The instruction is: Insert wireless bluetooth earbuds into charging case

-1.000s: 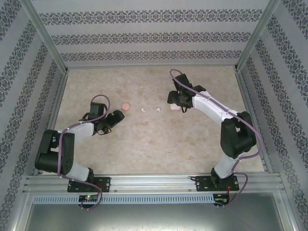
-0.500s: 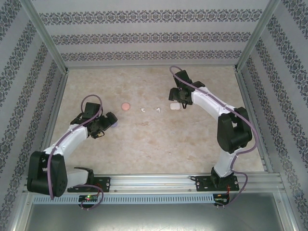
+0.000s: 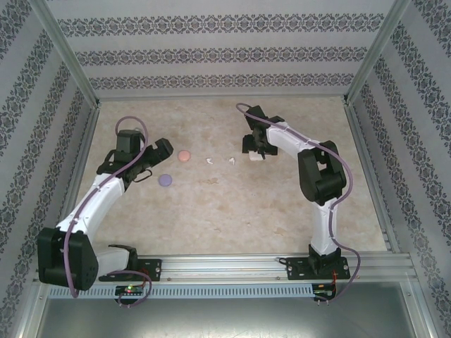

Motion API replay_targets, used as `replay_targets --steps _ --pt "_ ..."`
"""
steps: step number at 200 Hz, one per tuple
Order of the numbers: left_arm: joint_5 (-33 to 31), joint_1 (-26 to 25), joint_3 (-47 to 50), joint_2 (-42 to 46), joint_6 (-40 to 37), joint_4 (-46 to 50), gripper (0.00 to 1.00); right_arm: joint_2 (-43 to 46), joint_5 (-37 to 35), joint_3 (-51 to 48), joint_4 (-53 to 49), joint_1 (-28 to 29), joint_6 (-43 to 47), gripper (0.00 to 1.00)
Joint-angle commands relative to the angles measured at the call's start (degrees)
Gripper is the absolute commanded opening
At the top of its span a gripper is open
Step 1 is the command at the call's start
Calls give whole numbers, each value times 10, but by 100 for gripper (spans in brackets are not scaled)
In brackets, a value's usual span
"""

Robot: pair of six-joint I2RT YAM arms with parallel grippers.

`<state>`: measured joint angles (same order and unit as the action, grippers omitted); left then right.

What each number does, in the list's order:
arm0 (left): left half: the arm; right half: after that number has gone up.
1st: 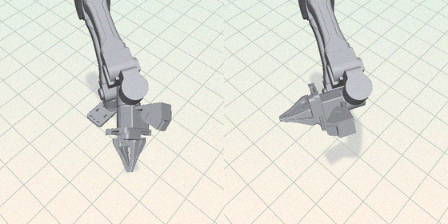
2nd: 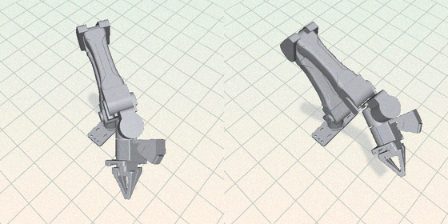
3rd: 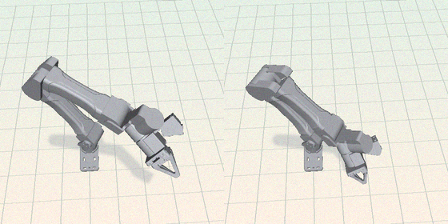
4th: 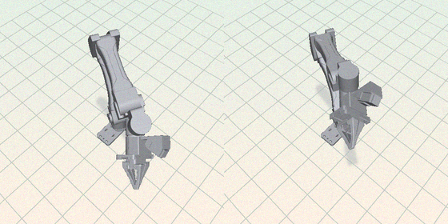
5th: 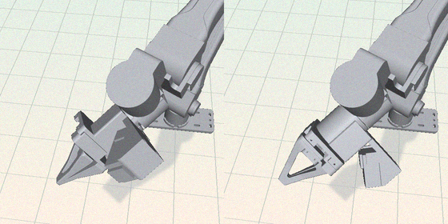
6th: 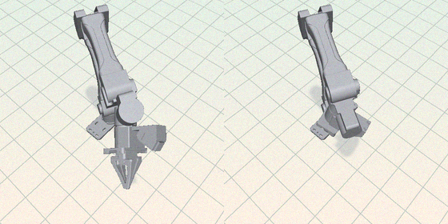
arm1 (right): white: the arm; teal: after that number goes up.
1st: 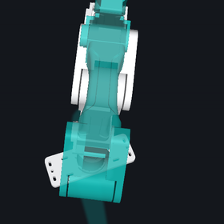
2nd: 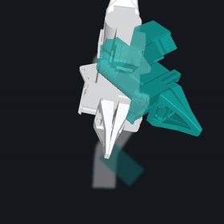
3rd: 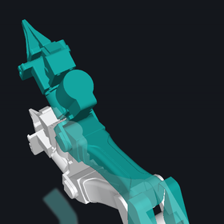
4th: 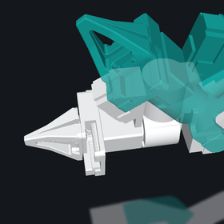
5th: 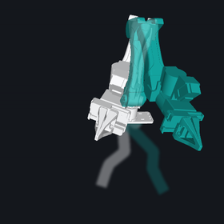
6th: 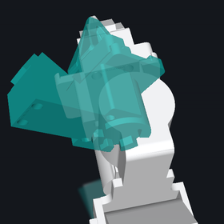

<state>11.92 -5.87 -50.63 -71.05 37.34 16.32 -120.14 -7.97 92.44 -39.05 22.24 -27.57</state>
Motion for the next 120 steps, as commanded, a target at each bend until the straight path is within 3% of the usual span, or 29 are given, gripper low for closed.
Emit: replay_targets --steps 1,35,73,120 --pt "39 9 -36 -32 -6 -40 99 -31 -4 42 -35 -5 15 82" --pt "58 9 -34 -48 36 -129 99 -59 0 65 -49 -6 14 79" --pt "123 9 -68 -76 43 -156 99 -65 9 54 -47 -5 14 77" --pt "158 5 -74 -104 81 -208 100 -73 18 48 -44 -4 14 72"
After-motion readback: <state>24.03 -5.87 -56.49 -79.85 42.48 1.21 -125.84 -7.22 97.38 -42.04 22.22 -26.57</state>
